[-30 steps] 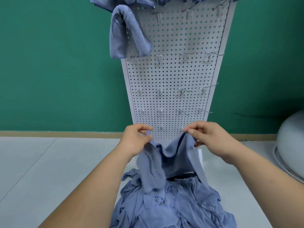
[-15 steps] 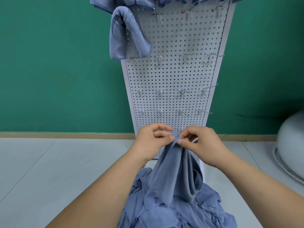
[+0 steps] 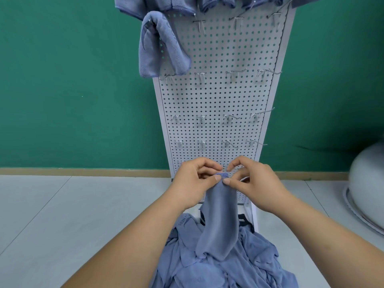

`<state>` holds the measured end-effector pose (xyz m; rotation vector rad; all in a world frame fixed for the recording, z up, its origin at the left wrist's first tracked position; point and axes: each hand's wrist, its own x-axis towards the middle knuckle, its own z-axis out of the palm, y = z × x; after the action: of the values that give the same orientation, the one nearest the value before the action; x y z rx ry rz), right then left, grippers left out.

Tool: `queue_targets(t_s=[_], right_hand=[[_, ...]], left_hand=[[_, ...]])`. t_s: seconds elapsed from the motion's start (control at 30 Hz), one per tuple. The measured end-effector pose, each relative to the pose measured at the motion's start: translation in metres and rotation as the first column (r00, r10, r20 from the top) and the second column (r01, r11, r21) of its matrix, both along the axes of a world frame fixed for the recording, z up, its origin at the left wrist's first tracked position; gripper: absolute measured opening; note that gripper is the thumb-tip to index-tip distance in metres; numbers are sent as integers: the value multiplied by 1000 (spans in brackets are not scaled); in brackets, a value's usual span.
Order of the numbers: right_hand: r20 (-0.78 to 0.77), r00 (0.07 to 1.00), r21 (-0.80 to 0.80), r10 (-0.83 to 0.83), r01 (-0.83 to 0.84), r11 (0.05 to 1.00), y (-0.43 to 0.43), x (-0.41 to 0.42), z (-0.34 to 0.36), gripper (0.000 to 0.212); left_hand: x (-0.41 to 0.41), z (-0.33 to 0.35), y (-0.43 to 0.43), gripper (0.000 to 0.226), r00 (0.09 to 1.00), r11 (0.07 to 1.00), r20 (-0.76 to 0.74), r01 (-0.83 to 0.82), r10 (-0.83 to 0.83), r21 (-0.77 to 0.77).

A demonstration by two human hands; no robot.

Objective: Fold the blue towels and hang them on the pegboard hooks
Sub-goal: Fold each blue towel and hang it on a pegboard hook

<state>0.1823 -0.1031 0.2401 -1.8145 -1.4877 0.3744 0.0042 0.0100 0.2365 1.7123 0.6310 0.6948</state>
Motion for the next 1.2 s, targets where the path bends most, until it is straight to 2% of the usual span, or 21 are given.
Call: queue_targets(t_s=[0.07,0.13,0.17,0.33,0.5,0.67,0.77,0.87,1.03,1.2], right_hand=[[-43,996,-53,79,-81,995,-1,4,0,21],[-28,994,-80,103,-105,991,1,8,-5,10],[-21,995,-86,95,-96,992,2,9,-8,4],[13,1000,-36,15,-15,999,5,9,-13,10],[91,996,-35,14,-10,999,5,6,-15,7],[28,996,-83,88,-85,993,4,16,-12,11],[68,995,-174,78,-65,983,-2,34,-13,13],[195,981,-262,21,31,964,-11,59,-15,6],[363,926,-286,-109,222,932,-26,93,-14,16],[306,952,-291,9,84,953,-30,94,-13,16]], left_hand=[[-1,-1,4,20,1000,1000,-6,-7,7,30],[-2,-2,6,23,1000,998,-15,-14,15,57],[-2,-3,6,25,1000,997,-22,-20,22,72],[-1,-10,10,25,997,995,-76,-26,34,98],[0,-18,14,7,970,951,-232,0,76,310],[-5,-8,23,11,949,880,-208,-118,236,459],[-18,-6,40,11,927,857,-160,-235,340,459],[-36,-9,62,12,887,819,-113,-357,448,450],[-60,-14,83,11,810,772,-109,-497,576,396],[-66,-17,90,11,764,733,-69,-583,641,352]])
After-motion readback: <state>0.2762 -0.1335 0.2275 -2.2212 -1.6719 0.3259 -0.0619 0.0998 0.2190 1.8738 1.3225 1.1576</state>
